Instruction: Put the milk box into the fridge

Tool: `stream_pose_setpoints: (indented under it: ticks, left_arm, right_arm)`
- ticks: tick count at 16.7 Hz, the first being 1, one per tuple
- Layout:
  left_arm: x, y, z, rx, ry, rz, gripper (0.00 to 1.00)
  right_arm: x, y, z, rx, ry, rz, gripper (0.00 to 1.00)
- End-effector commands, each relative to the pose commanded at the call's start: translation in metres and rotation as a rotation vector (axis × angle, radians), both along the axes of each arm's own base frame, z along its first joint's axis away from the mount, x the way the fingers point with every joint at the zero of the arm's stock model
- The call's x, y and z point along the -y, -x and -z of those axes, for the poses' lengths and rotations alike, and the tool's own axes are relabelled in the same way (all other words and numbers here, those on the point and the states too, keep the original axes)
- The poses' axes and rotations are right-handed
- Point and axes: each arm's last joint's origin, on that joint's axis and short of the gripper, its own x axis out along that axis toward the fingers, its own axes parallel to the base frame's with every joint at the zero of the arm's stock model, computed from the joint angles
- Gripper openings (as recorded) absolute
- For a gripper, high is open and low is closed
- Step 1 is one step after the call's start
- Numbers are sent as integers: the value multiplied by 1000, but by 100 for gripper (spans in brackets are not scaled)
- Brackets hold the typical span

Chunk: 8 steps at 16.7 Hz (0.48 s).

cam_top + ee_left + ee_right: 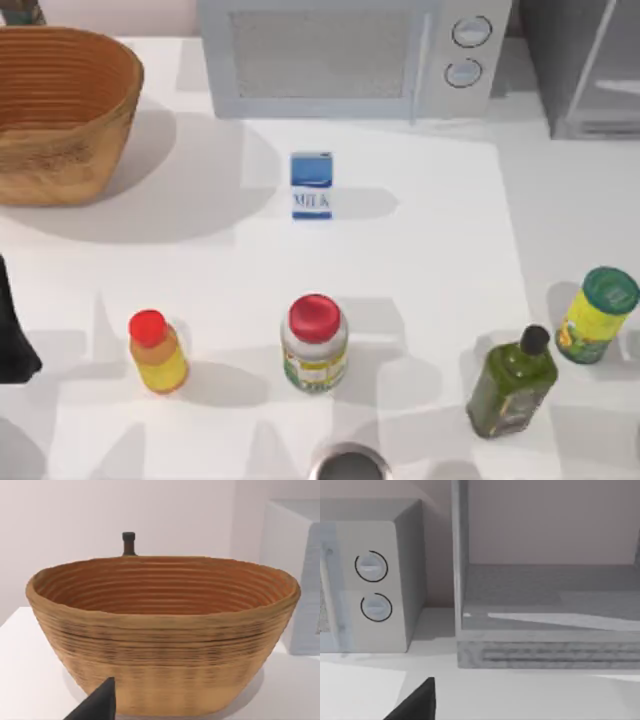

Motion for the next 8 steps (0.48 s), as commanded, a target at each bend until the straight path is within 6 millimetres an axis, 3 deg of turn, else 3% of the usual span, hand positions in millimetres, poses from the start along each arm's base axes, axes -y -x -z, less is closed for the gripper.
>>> stream_pose_setpoints:
  ticks: [4, 8]
  left_arm:
    - [0, 0, 0, 0, 0, 0, 100]
    - [0, 0, 0, 0, 0, 0, 100]
  right_arm:
    - [-3, 0, -8, 3, -13, -18, 100]
    - [-18, -6, -47, -9, -81, -95, 100]
